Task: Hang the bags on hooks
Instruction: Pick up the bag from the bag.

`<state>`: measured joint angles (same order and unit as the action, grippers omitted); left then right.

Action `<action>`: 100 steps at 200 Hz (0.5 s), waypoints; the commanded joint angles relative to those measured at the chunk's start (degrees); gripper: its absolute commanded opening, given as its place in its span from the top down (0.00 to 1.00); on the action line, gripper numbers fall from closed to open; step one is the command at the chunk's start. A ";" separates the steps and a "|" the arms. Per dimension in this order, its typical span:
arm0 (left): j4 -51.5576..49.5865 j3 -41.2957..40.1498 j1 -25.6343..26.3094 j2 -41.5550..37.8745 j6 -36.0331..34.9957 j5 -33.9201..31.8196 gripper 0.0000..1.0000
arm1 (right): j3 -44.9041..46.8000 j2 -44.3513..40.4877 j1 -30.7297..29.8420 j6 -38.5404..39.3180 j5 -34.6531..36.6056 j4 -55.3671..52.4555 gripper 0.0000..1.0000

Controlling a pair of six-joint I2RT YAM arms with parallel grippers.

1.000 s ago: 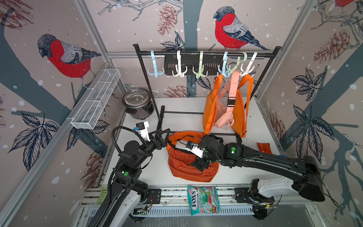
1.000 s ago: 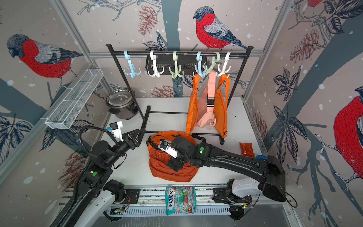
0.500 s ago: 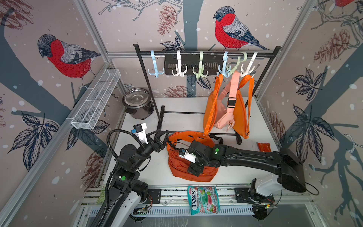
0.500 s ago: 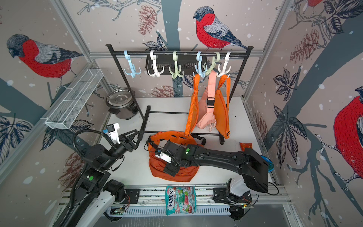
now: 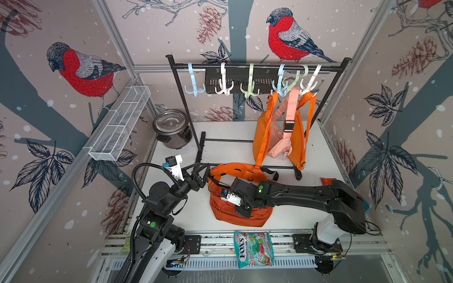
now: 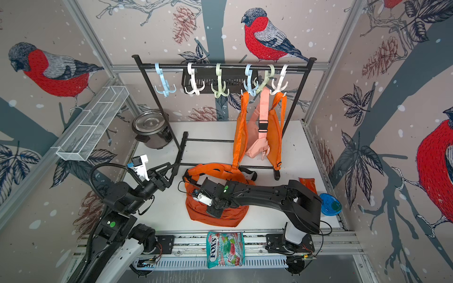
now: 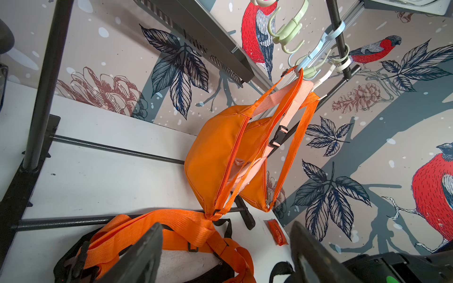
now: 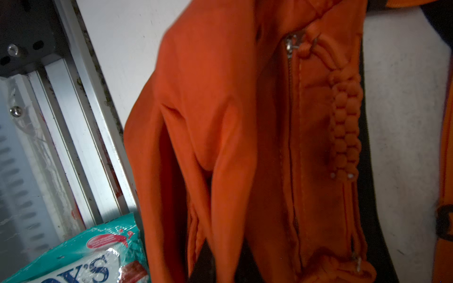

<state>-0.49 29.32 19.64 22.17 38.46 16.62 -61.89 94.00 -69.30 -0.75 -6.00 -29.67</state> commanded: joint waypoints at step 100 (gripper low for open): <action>11.70 1.22 1.09 6.40 5.71 10.01 0.18 | 7.29 -29.10 11.03 -4.77 1.91 22.61 0.97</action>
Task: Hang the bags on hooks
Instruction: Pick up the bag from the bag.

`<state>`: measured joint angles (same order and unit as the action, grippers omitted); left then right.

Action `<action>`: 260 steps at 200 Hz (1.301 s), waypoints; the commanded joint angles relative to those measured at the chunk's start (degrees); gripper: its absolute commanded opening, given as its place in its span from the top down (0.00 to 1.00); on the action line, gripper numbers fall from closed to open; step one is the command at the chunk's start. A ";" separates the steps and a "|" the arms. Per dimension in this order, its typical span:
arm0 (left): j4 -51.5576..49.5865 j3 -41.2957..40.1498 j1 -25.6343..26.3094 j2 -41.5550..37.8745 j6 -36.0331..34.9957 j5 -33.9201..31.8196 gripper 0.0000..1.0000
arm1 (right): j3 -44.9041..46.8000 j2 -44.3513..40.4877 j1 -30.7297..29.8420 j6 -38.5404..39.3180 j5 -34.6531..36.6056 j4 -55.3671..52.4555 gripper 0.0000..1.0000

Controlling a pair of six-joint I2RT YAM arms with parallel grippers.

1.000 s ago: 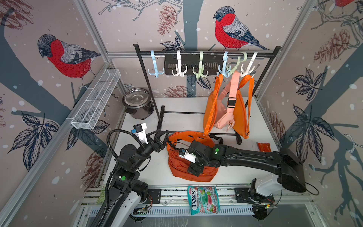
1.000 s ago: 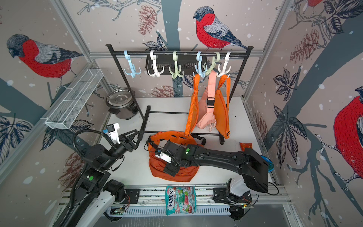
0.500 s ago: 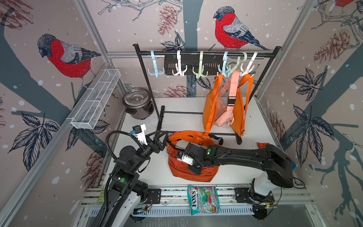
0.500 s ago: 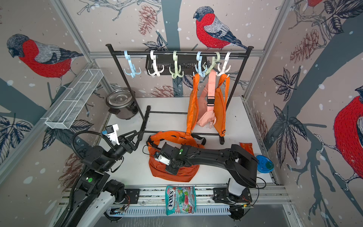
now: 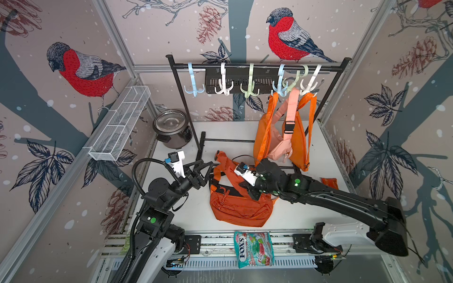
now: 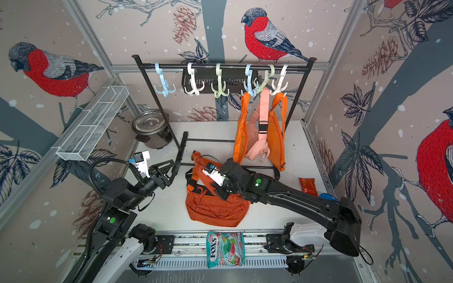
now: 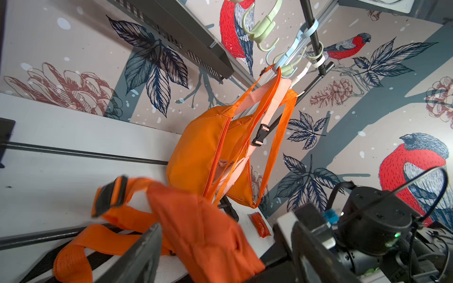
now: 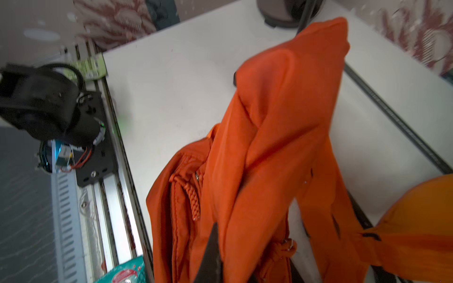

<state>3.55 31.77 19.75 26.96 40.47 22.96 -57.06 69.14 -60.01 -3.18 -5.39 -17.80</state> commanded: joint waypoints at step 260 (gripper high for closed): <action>14.57 10.96 25.43 31.72 -2.56 -6.12 0.70 | 3.86 -3.25 -6.70 1.68 19.19 13.98 0.88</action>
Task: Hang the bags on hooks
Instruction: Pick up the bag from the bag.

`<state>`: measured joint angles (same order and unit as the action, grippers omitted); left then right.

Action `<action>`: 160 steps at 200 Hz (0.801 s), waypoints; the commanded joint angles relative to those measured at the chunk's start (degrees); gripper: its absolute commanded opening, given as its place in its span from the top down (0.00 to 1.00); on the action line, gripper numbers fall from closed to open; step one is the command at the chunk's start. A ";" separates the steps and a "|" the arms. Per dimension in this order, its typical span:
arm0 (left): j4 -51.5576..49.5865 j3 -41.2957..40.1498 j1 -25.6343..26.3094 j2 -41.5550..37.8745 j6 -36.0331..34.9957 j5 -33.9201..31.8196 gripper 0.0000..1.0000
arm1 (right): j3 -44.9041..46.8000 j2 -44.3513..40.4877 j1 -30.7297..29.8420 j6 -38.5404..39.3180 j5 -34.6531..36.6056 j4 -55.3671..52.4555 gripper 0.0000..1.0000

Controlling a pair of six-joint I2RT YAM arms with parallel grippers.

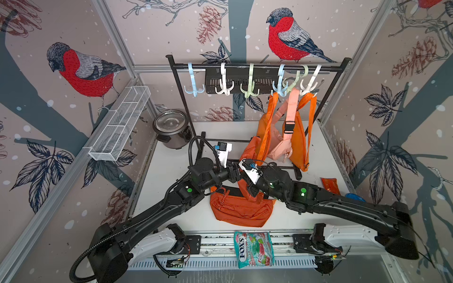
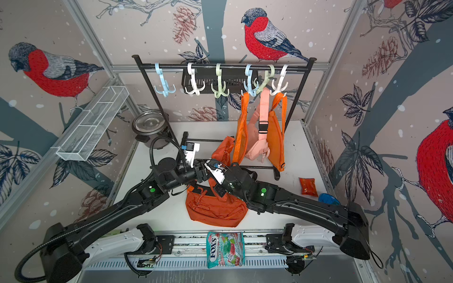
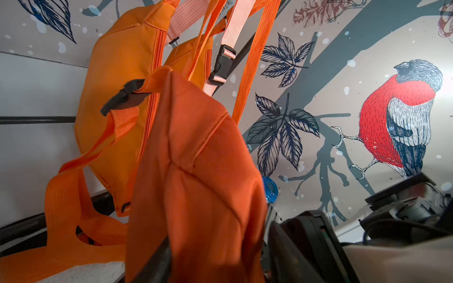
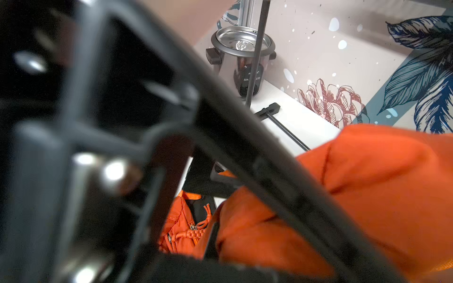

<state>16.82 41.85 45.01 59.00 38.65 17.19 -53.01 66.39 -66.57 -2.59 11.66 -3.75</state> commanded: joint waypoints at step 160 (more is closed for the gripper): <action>-8.91 2.84 -1.85 -12.55 -11.28 3.26 1.00 | 11.30 -19.51 28.76 -7.87 -27.71 6.28 0.12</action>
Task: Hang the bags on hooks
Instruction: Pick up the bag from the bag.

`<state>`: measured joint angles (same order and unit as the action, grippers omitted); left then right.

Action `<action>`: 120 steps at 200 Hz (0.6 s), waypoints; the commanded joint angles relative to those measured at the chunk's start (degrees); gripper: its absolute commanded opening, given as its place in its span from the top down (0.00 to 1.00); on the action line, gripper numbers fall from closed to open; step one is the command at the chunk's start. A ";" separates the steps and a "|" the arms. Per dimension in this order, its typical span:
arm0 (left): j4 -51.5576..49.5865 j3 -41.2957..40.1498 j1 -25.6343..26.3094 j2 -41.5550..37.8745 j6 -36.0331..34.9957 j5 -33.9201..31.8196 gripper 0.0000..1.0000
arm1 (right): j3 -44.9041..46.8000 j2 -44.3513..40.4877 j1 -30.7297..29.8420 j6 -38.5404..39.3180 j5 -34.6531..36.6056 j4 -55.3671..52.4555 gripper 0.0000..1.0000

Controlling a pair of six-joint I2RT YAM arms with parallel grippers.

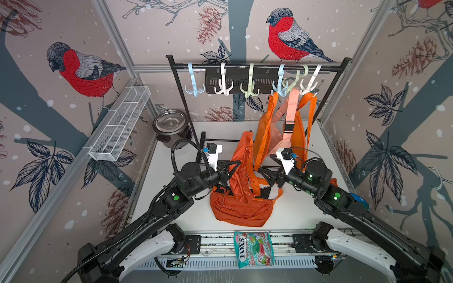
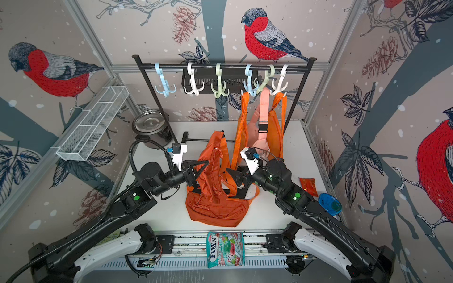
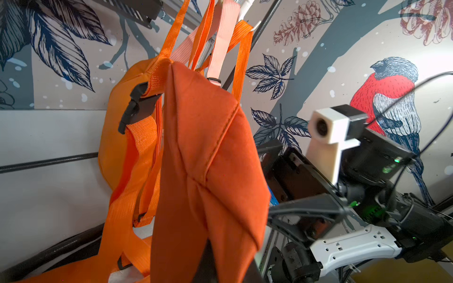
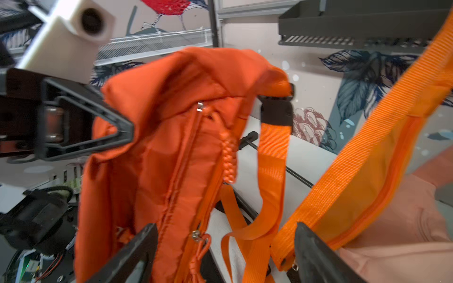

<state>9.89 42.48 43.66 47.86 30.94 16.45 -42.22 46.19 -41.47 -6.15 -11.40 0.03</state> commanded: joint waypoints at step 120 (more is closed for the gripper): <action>-8.41 8.06 -1.03 -7.06 -7.34 9.61 1.00 | 1.46 12.96 7.28 -5.89 -16.32 12.07 0.06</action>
<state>0.56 50.00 42.65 41.30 24.56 24.12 -39.97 56.97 -34.00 -11.97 -25.12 7.55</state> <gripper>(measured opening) 0.101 0.937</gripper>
